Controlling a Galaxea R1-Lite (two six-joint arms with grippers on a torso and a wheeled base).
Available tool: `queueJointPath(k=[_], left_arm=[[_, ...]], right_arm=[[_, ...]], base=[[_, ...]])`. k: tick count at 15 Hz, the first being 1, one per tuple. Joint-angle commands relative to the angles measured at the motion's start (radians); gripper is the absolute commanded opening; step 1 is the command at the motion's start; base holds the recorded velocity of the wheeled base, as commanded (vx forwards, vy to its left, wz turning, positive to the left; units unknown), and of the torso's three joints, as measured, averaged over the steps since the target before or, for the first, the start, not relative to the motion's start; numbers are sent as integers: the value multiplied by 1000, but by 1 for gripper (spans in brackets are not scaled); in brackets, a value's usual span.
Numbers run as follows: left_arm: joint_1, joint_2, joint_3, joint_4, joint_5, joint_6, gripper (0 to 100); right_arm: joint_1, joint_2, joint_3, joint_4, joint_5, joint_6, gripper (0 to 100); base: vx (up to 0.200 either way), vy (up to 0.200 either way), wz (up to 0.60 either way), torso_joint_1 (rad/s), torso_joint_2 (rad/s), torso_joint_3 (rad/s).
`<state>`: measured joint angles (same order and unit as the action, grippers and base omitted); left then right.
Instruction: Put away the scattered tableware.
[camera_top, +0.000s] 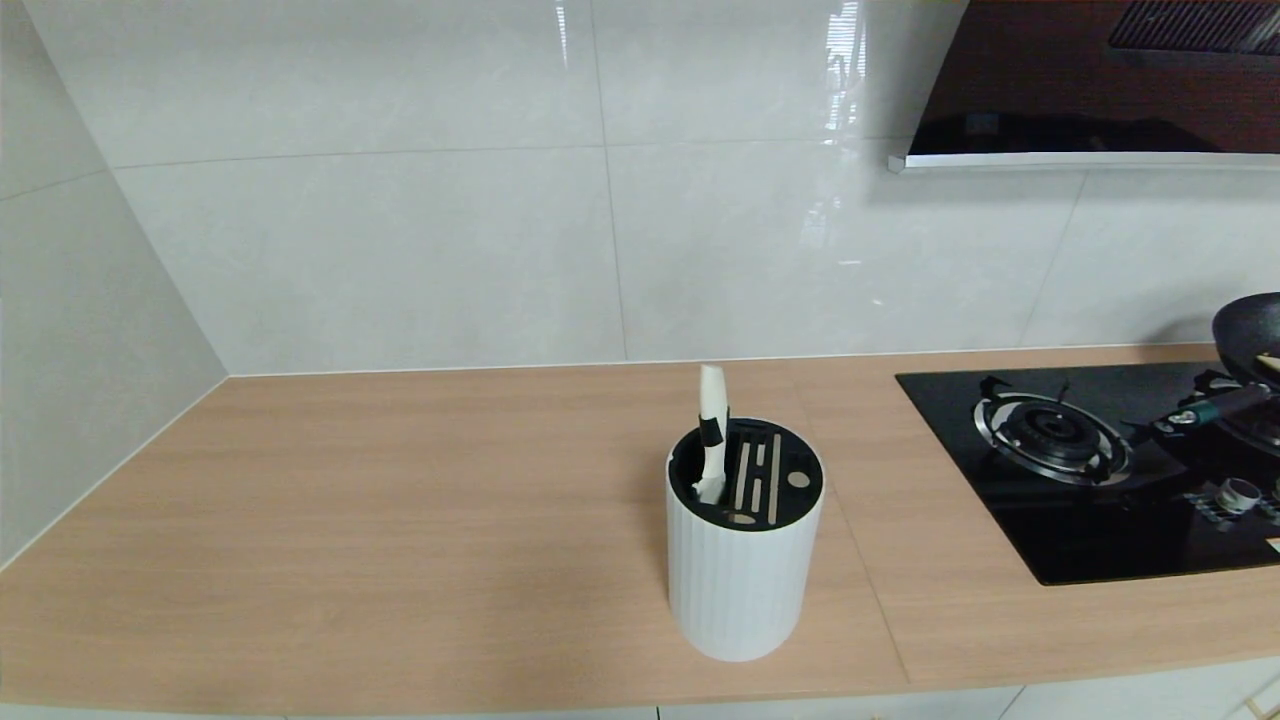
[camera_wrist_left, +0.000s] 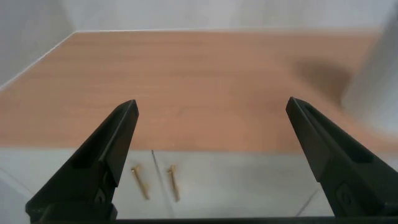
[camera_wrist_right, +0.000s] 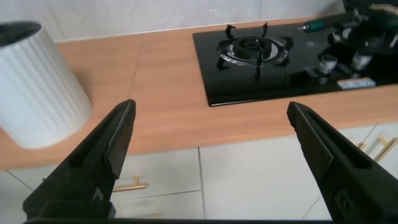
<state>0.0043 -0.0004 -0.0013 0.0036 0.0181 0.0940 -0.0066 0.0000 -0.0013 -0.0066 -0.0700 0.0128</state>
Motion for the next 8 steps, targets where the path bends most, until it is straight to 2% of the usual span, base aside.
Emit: queueJointPath(k=[1, 2, 3, 4, 8], left_arm=[[0, 2, 0, 1, -6, 6, 100], [0, 2, 0, 3, -6, 0, 100], [0, 2, 0, 1, -6, -56, 100], [0, 0, 0, -1, -4, -97, 100], [0, 0, 0, -2, -3, -94, 100]], right_arm=[[0, 2, 1, 2, 1, 0, 100], [0, 2, 1, 2, 1, 0, 100], [0, 2, 1, 2, 1, 0, 100], [0, 2, 1, 2, 1, 0, 100], [0, 2, 1, 2, 1, 0, 100]], base=[[0, 0, 0, 0, 0, 0], [0, 0, 0, 0, 0, 0], [0, 0, 0, 0, 0, 0], [0, 0, 0, 0, 0, 0], [0, 0, 0, 0, 0, 0]])
